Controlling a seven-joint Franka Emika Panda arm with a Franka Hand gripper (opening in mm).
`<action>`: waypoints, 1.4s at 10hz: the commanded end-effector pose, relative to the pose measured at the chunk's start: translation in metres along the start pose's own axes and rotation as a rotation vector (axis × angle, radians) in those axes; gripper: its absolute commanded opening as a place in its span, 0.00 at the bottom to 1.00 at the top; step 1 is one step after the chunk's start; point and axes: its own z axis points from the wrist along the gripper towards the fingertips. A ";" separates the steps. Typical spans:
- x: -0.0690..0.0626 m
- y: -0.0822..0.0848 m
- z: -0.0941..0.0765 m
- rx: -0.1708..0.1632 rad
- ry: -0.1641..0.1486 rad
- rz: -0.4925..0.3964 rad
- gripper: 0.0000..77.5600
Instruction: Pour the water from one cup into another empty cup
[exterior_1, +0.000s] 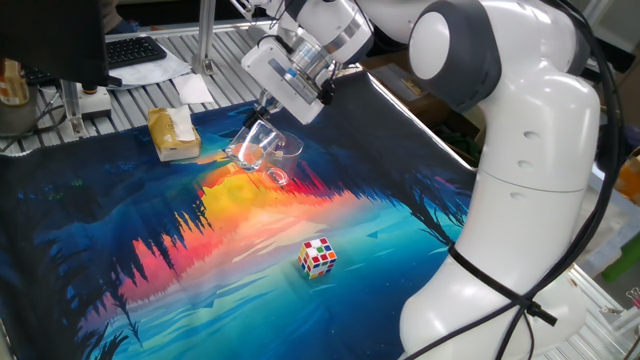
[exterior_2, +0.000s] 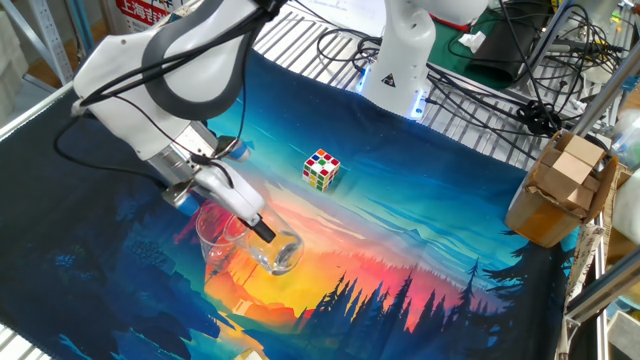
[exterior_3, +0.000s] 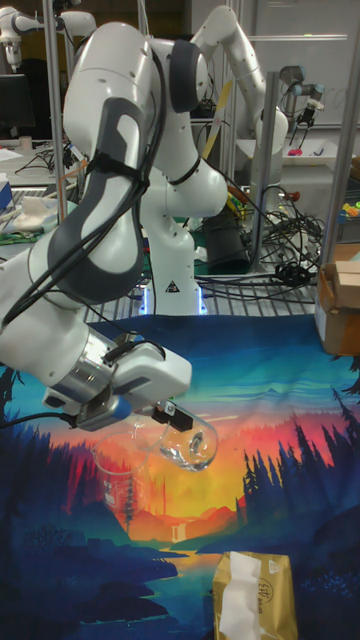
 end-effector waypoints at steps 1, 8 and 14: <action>0.001 0.000 -0.002 -0.020 0.002 0.013 0.02; -0.002 -0.006 -0.004 -0.068 0.028 0.047 0.02; 0.000 -0.011 -0.005 -0.105 0.038 0.100 0.02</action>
